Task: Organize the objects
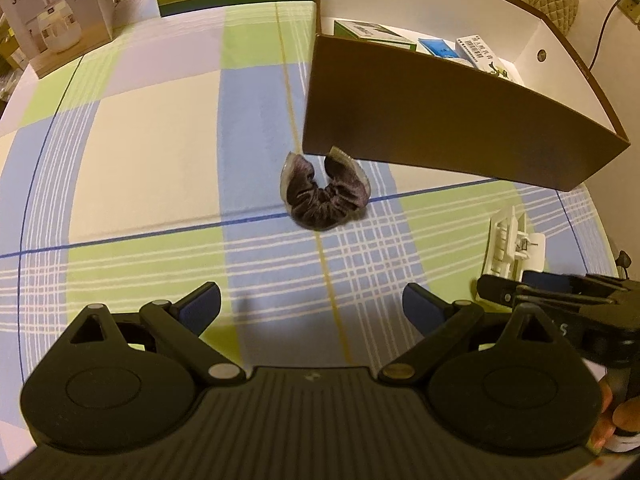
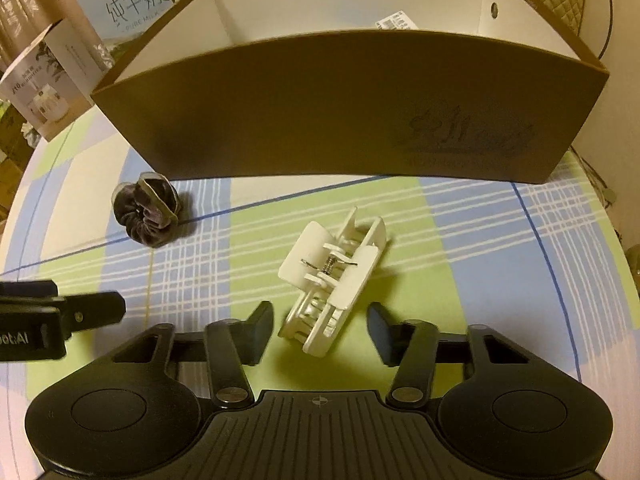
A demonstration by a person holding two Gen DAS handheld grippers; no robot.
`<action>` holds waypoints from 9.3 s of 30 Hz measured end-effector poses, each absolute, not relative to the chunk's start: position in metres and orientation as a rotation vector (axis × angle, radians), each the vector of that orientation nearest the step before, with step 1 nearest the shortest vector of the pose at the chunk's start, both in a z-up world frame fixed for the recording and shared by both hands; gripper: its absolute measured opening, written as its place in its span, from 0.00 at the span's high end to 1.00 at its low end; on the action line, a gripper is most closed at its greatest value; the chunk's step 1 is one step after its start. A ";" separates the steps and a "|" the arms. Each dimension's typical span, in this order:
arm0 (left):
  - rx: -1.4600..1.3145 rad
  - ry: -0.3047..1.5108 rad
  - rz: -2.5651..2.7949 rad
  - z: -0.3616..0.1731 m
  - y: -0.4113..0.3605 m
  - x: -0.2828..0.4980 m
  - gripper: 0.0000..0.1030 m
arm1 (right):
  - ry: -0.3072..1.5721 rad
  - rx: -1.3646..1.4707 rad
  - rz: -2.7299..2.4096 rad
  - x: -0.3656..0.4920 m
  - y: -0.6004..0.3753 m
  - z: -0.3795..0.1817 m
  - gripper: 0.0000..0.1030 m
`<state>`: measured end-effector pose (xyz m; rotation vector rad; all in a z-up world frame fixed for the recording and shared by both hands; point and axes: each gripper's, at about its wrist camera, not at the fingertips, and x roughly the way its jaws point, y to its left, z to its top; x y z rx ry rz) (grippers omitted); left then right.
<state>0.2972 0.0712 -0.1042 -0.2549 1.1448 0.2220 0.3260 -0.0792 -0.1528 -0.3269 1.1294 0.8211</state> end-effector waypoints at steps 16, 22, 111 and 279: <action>-0.206 1.088 0.154 -0.120 0.074 0.331 0.12 | 1.096 -0.321 0.767 0.361 -0.120 -0.149 0.77; -0.190 1.074 0.147 -0.130 0.079 0.349 0.18 | 1.107 -0.302 0.764 0.366 -0.128 -0.147 0.77; -0.218 1.154 -0.005 -0.116 -0.004 0.268 0.75 | 1.087 -0.403 0.964 0.301 -0.159 -0.129 0.77; -0.116 0.945 0.177 0.013 -0.043 0.207 0.01 | 0.959 -0.231 0.909 0.271 -0.221 -0.002 0.40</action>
